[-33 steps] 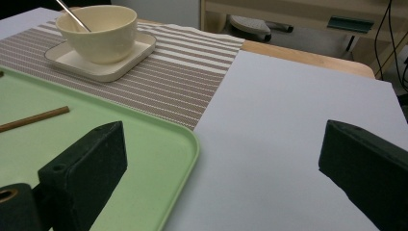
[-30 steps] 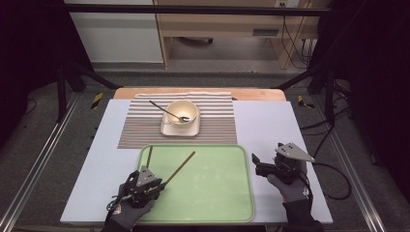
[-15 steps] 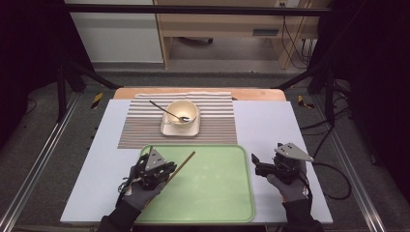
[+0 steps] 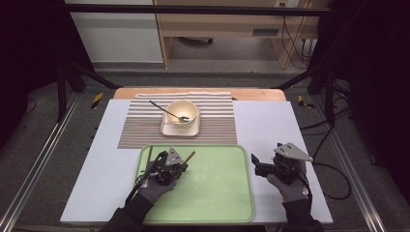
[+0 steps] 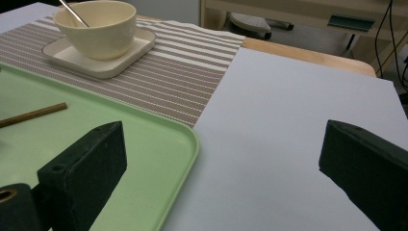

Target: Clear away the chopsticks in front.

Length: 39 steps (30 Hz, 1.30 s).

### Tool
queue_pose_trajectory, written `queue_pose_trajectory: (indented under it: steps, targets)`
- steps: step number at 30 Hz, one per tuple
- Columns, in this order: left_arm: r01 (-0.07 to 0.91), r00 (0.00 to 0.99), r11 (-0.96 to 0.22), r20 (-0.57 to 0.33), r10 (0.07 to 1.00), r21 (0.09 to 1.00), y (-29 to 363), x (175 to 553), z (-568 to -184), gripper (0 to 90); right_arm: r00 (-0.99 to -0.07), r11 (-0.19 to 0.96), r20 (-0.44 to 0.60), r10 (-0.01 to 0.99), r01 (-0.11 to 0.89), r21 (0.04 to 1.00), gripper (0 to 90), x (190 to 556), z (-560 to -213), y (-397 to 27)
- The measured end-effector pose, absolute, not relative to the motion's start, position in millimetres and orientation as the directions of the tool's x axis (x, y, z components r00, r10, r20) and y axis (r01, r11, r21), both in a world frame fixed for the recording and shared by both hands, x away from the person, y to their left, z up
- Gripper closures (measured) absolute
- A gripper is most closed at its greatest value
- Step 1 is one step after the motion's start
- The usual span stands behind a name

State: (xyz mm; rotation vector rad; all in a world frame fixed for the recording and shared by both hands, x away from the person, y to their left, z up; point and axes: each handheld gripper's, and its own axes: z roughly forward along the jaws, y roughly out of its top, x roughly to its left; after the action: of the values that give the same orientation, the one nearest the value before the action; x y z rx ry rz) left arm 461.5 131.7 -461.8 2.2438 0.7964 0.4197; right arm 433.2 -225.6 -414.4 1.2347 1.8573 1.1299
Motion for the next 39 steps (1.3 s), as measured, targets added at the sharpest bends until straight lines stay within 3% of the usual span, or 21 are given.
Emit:
queue_pose_trajectory:
  steps: [18,39]
  targets:
    - [0.453,0.739,-0.577,0.076,0.669,0.680,135,468,-469,89.7,-0.386,0.195,-0.028,0.922,0.400,0.895,2.0,434,-416,-222]
    - [0.501,0.677,-0.542,0.085,0.731,0.674,165,470,-469,89.7,-0.395,0.183,-0.008,0.918,0.407,0.895,5.2,433,-414,-222]
